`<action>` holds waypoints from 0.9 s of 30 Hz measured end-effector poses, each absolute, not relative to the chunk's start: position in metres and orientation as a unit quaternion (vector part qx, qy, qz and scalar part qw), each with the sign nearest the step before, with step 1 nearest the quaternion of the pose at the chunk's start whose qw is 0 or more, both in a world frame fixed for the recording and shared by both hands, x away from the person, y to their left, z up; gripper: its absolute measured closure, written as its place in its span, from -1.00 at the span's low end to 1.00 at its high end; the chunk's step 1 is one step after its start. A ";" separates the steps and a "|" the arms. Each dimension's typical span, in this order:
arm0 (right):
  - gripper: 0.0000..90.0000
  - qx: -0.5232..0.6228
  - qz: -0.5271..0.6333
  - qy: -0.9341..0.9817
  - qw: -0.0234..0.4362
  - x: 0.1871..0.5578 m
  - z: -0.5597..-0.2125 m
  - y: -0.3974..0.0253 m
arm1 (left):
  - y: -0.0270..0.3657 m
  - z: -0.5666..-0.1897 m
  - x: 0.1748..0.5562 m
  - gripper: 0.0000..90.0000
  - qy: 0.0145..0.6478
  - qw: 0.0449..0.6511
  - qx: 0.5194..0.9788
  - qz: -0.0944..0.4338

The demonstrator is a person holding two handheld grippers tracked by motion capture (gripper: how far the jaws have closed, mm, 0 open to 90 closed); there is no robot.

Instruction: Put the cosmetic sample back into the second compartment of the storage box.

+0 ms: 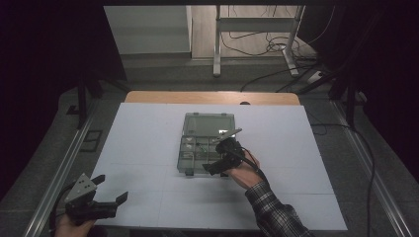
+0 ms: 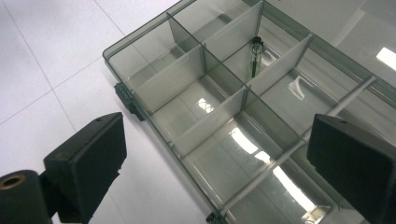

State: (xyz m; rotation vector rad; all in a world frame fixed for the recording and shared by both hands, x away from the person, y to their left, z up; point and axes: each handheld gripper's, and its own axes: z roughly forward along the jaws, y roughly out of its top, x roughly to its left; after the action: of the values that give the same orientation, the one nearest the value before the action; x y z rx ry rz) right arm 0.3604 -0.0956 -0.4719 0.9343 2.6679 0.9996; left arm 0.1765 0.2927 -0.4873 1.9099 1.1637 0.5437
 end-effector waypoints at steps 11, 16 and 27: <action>-0.92 0.308 0.355 0.880 0.068 0.349 -0.465 -0.109 | 0.292 -0.487 0.177 -0.95 0.460 0.407 0.759 0.216; -0.92 0.307 0.359 0.878 0.075 0.344 -0.463 -0.115 | 0.292 -0.487 0.177 -0.95 0.459 0.407 0.760 0.216; -0.94 0.313 0.368 0.873 0.071 0.335 -0.462 -0.130 | 0.292 -0.487 0.176 -0.95 0.458 0.407 0.760 0.216</action>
State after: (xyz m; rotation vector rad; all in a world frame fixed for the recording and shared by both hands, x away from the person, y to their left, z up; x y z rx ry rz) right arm 0.3352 -0.1300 -0.4623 0.9419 2.6247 1.1056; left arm 0.1765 0.2917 -0.4871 1.9175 1.1555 0.5447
